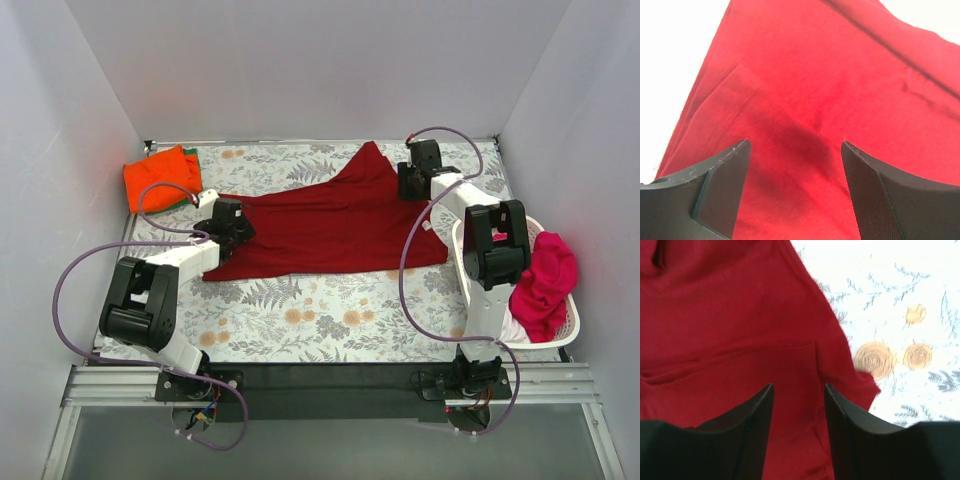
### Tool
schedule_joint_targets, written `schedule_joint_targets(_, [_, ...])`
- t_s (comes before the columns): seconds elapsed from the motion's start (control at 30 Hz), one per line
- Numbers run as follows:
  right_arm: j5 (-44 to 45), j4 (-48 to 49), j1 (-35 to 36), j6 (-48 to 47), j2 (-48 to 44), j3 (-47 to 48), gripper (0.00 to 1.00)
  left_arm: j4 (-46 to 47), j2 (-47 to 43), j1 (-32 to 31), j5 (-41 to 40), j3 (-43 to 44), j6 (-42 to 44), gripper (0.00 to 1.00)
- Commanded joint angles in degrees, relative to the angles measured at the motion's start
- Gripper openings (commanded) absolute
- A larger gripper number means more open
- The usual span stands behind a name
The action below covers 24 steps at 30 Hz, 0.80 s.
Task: Fold and stack the t-shirts
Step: Fold the tshirt
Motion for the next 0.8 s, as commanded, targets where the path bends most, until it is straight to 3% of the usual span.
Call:
schedule_joint_targets(0.0, [0.24, -0.35, -0.23, 0.25, -6.59, -3.77, 0.41, -0.09, -4.45, 0.09, -2.88, -1.91, -0.05, 0.67])
schedule_joint_targets(0.3, [-2.49, 4.12, 2.05, 2.36, -19.77, -21.96, 0.43, -0.88, -3.66, 0.00, -2.18, -5.17, -2.16, 0.67])
schedule_joint_targets(0.77, [-4.07, 8.26, 2.05, 4.29, -19.52, -34.98, 0.43, -3.34, -5.77, 2.28, -3.06, -7.81, -2.95, 0.71])
